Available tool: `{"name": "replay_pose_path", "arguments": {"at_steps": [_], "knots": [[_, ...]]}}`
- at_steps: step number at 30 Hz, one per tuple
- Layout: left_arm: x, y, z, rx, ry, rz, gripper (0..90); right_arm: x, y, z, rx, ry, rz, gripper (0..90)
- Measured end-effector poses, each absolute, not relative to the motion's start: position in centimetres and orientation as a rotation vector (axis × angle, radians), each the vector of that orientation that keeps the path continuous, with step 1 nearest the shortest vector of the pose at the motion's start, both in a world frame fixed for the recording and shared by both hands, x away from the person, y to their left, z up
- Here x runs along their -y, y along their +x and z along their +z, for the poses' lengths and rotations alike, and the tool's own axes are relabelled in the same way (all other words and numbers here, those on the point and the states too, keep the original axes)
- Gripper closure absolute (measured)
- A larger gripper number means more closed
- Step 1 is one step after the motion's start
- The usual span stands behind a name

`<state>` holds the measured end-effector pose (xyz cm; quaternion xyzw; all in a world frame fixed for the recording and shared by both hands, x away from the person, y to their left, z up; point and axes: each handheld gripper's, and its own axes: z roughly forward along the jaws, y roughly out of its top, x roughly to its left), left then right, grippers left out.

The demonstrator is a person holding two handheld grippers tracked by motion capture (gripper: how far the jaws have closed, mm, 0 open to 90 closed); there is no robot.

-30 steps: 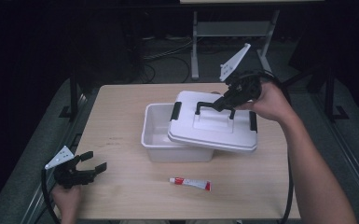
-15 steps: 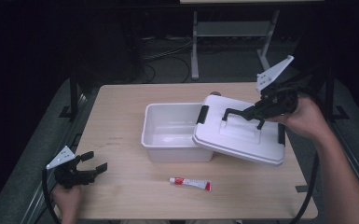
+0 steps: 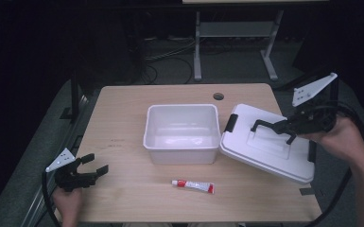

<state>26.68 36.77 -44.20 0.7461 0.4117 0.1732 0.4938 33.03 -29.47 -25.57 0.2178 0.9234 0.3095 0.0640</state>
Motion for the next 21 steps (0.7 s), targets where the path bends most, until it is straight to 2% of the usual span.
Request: {"name": "replay_pose_path", "arguments": {"at_steps": [7, 12, 21], "knots": [[-36.6, 26.7, -44.2, -1.001, 1.812, 0.416, 14.5, 32.1, 31.5, -28.2, -2.775, 0.758, 0.948, 84.2], [-36.5, 26.7, -44.2, -1.000, 1.816, 0.420, 14.5, 32.7, 31.1, -29.5, -2.774, 0.796, 0.945, 84.2], [-36.8, 26.7, -44.3, -1.002, 1.812, 0.424, 14.5, 32.8, 31.3, -34.0, -2.808, 0.851, 0.947, 84.2]]}}
